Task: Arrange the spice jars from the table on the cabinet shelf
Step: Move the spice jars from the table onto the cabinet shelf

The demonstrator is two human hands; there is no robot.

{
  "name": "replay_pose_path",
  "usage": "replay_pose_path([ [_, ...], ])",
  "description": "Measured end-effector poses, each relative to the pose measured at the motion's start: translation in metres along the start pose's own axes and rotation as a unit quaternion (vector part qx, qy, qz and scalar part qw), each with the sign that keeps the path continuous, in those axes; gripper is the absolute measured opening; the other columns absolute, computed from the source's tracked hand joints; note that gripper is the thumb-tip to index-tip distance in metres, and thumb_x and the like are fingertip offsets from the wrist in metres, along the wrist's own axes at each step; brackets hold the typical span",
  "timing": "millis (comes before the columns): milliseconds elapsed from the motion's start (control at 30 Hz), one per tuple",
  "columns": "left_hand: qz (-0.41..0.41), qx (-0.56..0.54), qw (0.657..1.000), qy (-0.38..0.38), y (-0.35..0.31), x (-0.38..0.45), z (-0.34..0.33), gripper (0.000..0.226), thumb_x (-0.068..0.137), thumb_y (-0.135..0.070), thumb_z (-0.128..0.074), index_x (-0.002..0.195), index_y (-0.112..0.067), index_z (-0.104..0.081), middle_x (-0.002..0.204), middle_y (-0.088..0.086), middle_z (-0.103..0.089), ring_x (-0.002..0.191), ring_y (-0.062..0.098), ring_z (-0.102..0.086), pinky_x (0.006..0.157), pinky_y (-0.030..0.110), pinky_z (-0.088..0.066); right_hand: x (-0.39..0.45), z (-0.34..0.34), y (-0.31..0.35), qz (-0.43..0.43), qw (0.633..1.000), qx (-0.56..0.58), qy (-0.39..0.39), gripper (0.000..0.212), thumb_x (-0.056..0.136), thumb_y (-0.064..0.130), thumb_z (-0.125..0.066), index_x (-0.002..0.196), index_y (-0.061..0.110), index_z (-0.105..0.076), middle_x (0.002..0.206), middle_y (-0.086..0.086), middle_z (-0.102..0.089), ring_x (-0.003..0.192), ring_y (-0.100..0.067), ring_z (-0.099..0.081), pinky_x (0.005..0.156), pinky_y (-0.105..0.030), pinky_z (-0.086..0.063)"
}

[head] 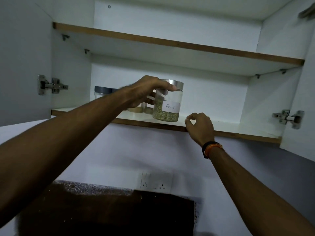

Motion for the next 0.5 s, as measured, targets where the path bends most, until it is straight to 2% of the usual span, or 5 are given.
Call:
replay_pose_path([
  [167,-0.005,0.004,1.000,0.002,0.009,0.026,0.006,0.058,0.066,-0.048,-0.081,0.110,-0.011,-0.070,0.111,0.011,-0.068,0.102,0.028,-0.066,0.079,0.038,-0.055,0.022,-0.010,-0.010,0.002,0.997,-0.071,0.025,0.031,0.095,0.035,-0.055,0.103,0.012,-0.074,0.108,-0.012,-0.067,0.102,-0.032,-0.062,0.085,-0.040,-0.051],
  [267,-0.002,0.009,1.000,0.001,0.018,0.044,0.007,0.053,0.075,-0.043,-0.077,0.114,-0.009,-0.066,0.113,0.012,-0.066,0.104,0.029,-0.064,0.079,0.037,-0.053,0.028,-0.017,-0.014,-0.018,0.991,-0.127,0.040,0.040,0.096,0.041,-0.049,0.086,0.013,-0.075,0.087,-0.006,-0.069,0.084,-0.028,-0.064,0.068,-0.031,-0.046],
  [367,0.002,0.010,1.000,0.001,0.032,0.063,0.004,0.043,0.082,-0.035,-0.075,0.116,-0.009,-0.065,0.111,0.011,-0.066,0.104,0.028,-0.065,0.080,0.038,-0.053,0.027,-0.025,-0.013,-0.037,0.980,-0.195,0.011,0.048,0.095,0.043,-0.042,0.067,0.015,-0.067,0.063,0.000,-0.060,0.060,-0.022,-0.055,0.058,-0.026,-0.038],
  [500,0.012,0.005,1.000,-0.001,0.054,0.090,-0.004,0.040,0.083,-0.028,-0.076,0.115,-0.009,-0.061,0.114,0.013,-0.066,0.104,0.030,-0.066,0.088,0.043,-0.056,0.025,-0.030,-0.017,-0.033,0.974,-0.219,-0.036,0.048,0.094,0.043,-0.042,0.061,0.015,-0.063,0.056,0.002,-0.055,0.053,-0.019,-0.050,0.055,-0.023,-0.034],
])
Point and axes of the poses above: each hand's wrist, its own x-axis towards the middle knuckle, its own z-axis out of the back of the hand, y = z × x, the point moved 1 cm from there along x, towards the middle knuckle
